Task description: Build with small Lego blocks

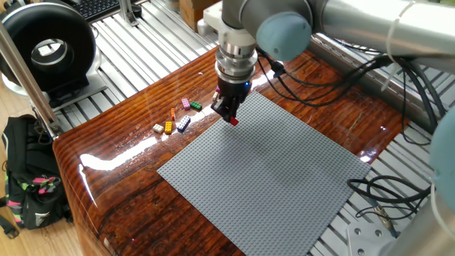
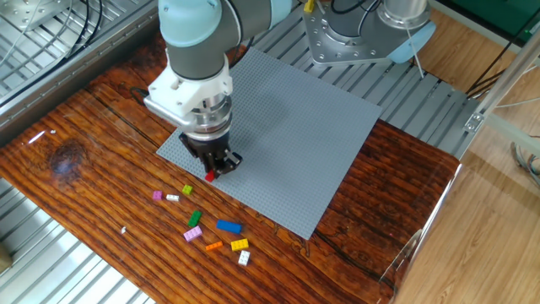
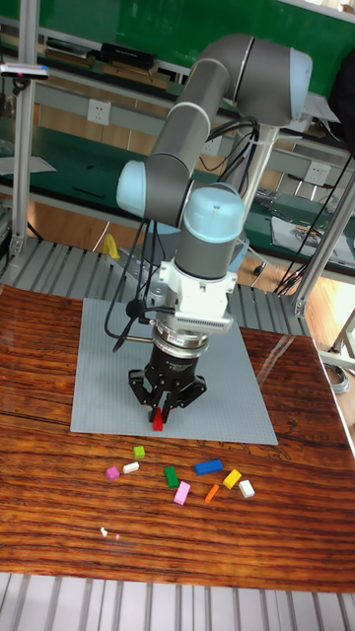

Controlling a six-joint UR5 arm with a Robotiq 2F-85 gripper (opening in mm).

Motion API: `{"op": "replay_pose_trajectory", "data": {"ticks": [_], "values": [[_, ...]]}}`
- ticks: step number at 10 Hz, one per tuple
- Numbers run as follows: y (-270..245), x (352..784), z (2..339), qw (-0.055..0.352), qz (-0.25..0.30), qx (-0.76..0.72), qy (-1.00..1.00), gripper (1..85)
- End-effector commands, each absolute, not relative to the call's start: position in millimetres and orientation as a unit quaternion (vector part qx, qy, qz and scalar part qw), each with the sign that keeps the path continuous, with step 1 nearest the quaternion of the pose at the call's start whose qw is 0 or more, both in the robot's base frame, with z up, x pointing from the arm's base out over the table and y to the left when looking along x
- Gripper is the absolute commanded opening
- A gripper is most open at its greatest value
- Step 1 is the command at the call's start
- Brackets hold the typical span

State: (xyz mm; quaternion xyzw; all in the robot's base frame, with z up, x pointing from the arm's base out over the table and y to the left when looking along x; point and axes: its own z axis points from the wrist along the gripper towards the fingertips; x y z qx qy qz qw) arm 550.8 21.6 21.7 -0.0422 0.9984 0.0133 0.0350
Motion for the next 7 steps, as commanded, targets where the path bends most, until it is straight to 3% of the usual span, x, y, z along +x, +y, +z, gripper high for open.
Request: {"op": "replay_pose_trajectory", "data": {"ticks": [1,7], "values": [[31.4,550.3,15.2,0.032,0.028,-0.017,0.999,2.0],[25.4,546.9,10.9,0.028,0.018,-0.017,0.999,2.0]]}}
